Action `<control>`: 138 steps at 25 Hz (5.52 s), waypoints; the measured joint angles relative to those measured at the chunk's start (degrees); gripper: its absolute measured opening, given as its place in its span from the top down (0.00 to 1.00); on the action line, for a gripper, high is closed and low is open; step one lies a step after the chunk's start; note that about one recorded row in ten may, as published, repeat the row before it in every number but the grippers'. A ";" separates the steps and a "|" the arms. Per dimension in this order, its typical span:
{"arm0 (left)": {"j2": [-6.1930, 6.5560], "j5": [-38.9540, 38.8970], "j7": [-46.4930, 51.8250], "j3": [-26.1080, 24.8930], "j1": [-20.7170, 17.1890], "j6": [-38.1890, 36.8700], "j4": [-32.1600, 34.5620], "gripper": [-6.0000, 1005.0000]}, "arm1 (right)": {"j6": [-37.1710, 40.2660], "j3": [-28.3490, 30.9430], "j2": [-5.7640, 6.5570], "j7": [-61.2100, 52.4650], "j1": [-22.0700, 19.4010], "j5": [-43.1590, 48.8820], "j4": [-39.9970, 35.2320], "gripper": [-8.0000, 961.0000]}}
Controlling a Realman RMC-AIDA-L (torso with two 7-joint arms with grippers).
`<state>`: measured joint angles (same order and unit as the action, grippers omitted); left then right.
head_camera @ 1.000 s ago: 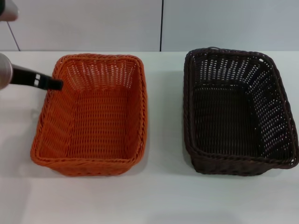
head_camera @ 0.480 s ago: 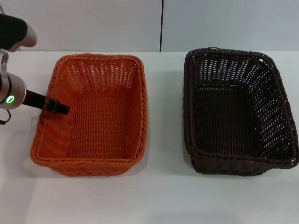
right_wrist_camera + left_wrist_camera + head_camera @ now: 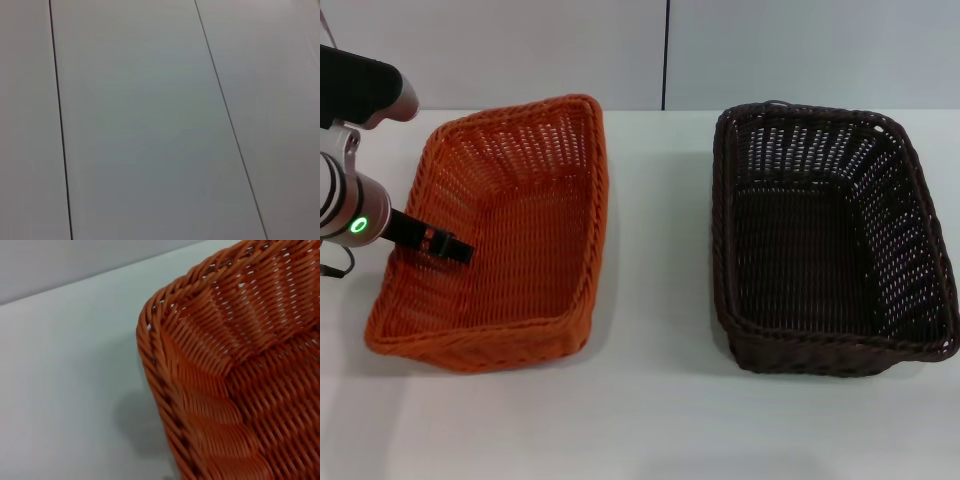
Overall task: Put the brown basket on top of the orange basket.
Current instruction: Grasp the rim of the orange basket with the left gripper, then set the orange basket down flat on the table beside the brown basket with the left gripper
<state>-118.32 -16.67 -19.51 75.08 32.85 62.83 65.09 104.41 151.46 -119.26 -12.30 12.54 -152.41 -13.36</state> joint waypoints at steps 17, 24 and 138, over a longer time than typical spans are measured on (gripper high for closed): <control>-0.05 0.64 1.36 2.72 -0.61 2.27 5.01 0.50 | 0.27 -0.32 0.00 0.00 -0.22 0.00 -0.02 0.18; 0.12 1.48 1.02 2.90 -1.02 4.03 7.94 0.68 | 0.27 -0.48 0.00 0.00 -0.24 0.00 0.00 0.18; -0.55 -5.89 -62.01 0.83 18.83 -4.00 -4.49 0.79 | 5.52 -0.56 -0.09 -0.07 -1.12 2.75 -2.11 0.18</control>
<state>-118.88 -22.56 -81.53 75.91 51.67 58.83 60.61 109.94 150.91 -119.35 -12.37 11.42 -149.66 -15.47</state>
